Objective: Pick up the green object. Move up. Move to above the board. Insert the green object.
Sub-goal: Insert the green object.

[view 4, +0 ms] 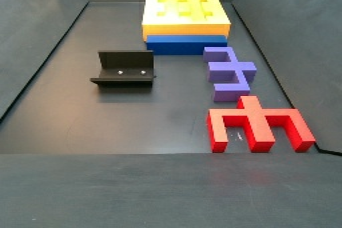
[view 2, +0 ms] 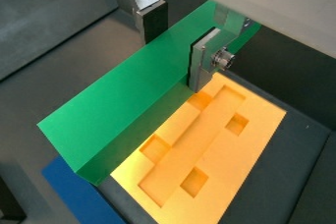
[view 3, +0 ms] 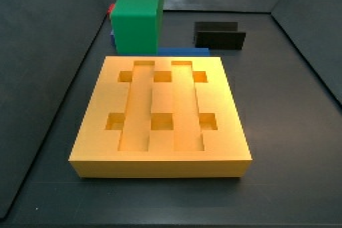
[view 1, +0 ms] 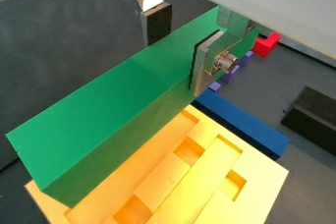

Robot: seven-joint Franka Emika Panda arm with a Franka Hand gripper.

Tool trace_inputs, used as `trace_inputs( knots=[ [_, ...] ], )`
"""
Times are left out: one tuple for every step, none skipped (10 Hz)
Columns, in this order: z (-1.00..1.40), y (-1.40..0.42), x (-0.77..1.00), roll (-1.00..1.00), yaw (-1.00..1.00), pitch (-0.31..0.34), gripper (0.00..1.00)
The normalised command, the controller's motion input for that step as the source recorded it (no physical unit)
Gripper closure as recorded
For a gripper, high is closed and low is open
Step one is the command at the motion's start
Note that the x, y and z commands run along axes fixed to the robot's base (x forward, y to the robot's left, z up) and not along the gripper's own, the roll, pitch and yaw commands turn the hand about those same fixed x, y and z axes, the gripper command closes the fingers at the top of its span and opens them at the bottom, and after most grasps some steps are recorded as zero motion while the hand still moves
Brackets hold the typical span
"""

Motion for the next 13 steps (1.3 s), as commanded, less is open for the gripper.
trace_inputs(
  knots=[
    [-0.82,-0.06,-0.05,0.19,0.0,-0.139,1.0],
    [-0.9,-0.2,0.0,0.08,0.01,-0.173,1.0],
    [-0.89,-0.23,0.0,0.0,0.01,-0.137,1.0],
    [-0.72,-0.1,0.0,-0.11,0.07,-0.16,1.0],
    [-0.58,0.0,0.0,-0.19,0.12,-0.18,1.0],
    [-0.57,0.0,0.0,-0.15,0.11,-0.171,1.0],
    [-0.5,0.0,0.0,-0.06,0.09,-0.139,1.0],
    [-0.36,-0.08,0.0,0.0,0.08,-0.114,1.0],
    [-0.19,-0.18,-0.05,0.13,0.15,-0.107,1.0],
    [-0.4,-0.09,0.0,0.26,0.14,-0.099,1.0],
    [-0.5,-0.07,0.0,0.24,0.19,-0.124,1.0],
    [-0.42,-0.06,0.0,0.25,0.15,-0.044,1.0],
    [-0.35,-0.09,0.0,0.14,0.0,-0.011,1.0]
  ],
)
